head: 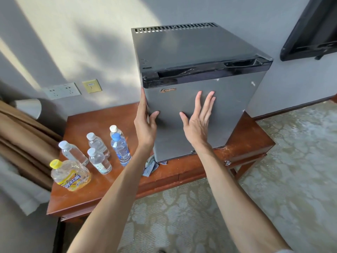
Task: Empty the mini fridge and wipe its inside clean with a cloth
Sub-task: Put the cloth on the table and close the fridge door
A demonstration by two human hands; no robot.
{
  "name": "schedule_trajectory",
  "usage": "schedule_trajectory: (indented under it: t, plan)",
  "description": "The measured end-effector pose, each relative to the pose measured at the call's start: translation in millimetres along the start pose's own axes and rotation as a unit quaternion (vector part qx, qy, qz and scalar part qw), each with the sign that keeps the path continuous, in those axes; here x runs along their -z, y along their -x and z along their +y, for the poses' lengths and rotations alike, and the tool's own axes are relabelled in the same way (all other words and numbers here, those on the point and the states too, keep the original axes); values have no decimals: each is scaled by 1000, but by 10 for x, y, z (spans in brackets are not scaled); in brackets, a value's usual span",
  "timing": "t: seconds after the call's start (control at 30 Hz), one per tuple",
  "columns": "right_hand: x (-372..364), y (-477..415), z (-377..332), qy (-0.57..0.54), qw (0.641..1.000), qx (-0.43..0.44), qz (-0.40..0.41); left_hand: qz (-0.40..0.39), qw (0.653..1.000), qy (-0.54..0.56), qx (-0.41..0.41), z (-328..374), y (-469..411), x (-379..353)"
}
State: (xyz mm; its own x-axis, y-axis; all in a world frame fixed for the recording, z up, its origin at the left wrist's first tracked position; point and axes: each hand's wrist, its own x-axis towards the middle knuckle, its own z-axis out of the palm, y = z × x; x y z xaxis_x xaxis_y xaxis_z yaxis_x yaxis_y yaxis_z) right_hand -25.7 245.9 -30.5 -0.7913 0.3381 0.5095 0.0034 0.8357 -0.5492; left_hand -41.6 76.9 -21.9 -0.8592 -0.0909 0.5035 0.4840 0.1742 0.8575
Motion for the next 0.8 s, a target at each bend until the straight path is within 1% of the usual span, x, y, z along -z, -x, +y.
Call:
schedule_trajectory:
  t: [0.1, 0.23, 0.4, 0.5, 0.6, 0.8]
  plan:
    - [35, 7, 26, -23, 1000, 3, -11, -13, 999, 25, 15, -11, 0, 27]
    - [39, 21, -4, -52, 999, 3, -11, -15, 999, 36, 15, -30, 6, 19]
    - [18, 44, -85, -91, 996, -21, -14, 15, 999, 28, 21, 5, 34, -30]
    - [-13, 57, -146, -120, 992, -34, -10, 20, 1000, 8, 13, -31, 6, -3]
    - [-67, 28, -198, -121, 992, -44, -4, 16, 1000, 12, 1, -106, -59, 47]
    - [-100, 19, -210, -102, 994, -46, 3, 11, 1000, 26, 8, -119, -95, 68]
